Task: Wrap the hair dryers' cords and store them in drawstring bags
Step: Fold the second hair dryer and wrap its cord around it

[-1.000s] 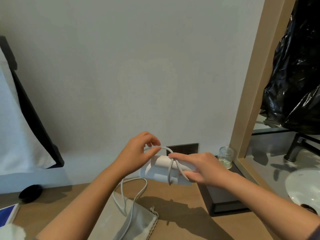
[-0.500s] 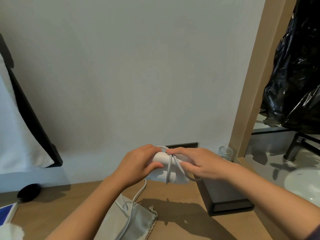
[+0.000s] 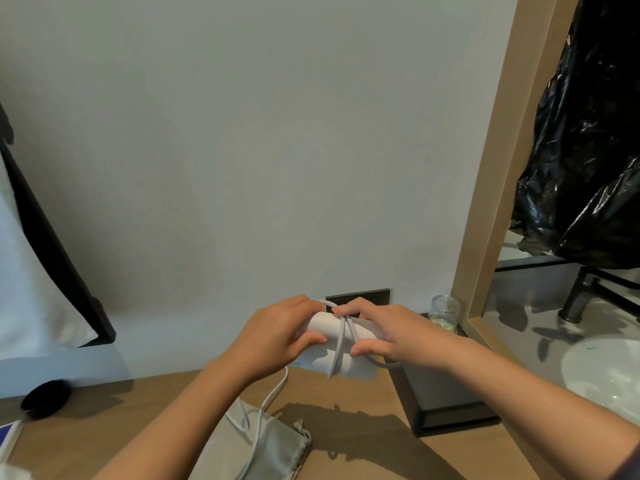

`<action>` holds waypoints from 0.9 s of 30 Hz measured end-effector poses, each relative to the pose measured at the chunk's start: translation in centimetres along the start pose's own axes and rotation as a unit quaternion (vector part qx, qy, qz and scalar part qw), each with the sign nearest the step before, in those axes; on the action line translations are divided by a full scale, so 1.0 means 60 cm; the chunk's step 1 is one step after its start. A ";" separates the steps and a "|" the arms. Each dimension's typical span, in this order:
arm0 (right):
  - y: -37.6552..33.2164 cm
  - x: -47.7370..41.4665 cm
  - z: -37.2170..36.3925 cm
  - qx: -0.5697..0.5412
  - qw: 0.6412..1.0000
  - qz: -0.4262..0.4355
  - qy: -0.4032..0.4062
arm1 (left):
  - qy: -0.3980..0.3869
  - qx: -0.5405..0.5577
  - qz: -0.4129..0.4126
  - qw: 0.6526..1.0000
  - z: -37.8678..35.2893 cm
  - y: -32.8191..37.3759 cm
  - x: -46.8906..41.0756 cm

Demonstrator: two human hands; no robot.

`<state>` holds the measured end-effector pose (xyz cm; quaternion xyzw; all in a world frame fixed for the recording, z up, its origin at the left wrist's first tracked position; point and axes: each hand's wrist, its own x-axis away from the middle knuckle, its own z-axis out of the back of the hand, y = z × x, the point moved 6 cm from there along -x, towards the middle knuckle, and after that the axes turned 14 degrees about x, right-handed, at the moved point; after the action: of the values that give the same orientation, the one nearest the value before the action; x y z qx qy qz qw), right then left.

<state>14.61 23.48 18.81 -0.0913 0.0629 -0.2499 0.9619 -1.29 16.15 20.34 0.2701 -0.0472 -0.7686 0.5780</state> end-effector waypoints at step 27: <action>0.054 0.004 0.082 -0.299 0.943 -0.079 0.118 | 0.149 0.259 0.141 0.944 0.038 -0.073 0.010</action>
<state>17.19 26.87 22.92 -0.3494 0.2407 -0.3042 0.8529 -6.28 16.49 20.38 0.5128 -0.1952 -0.5914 0.5909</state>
